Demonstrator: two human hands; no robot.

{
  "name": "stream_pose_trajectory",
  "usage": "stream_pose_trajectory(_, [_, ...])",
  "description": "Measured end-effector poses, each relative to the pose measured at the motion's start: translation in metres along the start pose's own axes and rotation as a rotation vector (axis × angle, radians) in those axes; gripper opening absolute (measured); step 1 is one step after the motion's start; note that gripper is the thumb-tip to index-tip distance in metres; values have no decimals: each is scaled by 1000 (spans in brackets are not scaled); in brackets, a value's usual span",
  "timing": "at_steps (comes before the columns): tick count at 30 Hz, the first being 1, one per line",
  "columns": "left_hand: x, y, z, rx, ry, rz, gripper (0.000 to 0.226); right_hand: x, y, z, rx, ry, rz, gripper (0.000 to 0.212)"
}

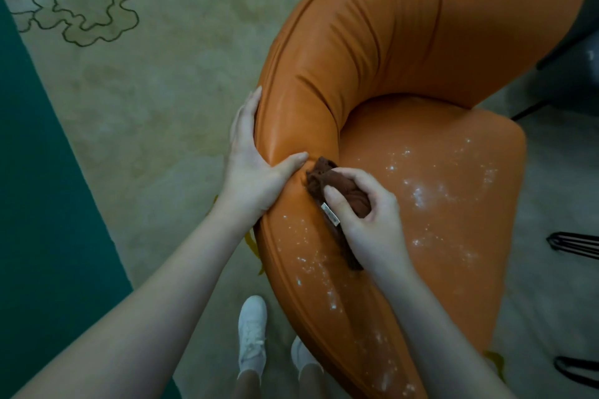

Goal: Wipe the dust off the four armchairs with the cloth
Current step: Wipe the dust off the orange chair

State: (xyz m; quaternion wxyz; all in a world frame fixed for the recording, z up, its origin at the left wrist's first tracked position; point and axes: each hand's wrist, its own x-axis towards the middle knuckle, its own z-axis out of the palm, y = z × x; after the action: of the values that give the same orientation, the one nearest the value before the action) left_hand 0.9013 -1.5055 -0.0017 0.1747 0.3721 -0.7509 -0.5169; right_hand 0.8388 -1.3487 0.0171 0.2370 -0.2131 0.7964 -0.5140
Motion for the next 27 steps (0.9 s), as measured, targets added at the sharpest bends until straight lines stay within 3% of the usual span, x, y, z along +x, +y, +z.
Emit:
stream_pose_trajectory(8, [0, -2, 0, -27, 11, 16, 96, 1, -1, 3, -190, -87, -149, 22])
stream_pose_trajectory(18, [0, 1, -2, -46, -17, 6, 99, -1, 15, -17, -185, -65, 74, 13])
stream_pose_trajectory(24, [-1, 0, -1, -45, -8, 45, 98, -6, -8, -1, -152, -92, -98, 21])
stream_pose_trajectory(27, [0, -1, -2, -31, -15, 49, 101, -13, 0, -8, -179, -112, -96, 20])
